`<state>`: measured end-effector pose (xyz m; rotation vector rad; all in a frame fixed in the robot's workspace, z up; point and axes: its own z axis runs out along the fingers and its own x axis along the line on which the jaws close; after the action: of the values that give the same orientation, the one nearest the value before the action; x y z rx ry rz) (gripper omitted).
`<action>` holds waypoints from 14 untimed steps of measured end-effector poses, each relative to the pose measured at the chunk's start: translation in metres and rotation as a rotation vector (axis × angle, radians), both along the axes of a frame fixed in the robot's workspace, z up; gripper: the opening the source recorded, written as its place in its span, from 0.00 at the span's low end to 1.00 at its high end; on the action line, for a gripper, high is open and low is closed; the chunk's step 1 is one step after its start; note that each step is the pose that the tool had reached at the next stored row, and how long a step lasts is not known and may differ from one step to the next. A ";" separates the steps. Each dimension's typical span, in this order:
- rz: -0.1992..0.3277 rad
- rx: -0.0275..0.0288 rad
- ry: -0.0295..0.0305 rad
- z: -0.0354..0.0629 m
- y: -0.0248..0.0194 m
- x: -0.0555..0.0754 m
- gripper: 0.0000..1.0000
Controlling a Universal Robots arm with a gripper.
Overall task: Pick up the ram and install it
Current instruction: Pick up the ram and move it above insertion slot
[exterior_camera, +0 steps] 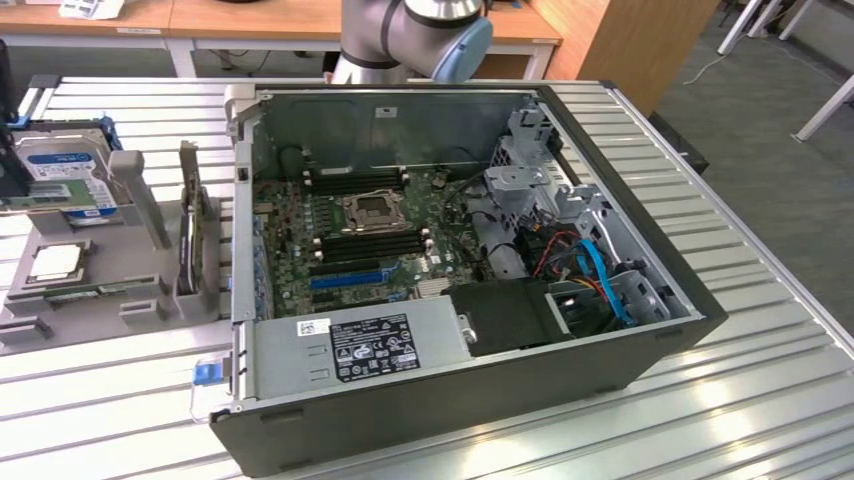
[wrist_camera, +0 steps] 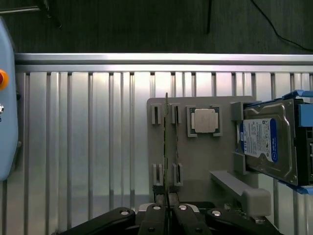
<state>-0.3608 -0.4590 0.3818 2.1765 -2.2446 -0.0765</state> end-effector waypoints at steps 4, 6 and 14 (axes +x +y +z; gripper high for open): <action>0.000 -0.0001 0.0000 0.0000 0.0000 0.009 0.12; 0.000 0.0000 0.0000 0.0000 0.0000 0.014 0.12; 0.000 0.0000 0.0000 0.0000 0.0000 0.038 0.12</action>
<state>-0.3230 -0.4590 0.3818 2.1767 -2.2444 -0.0764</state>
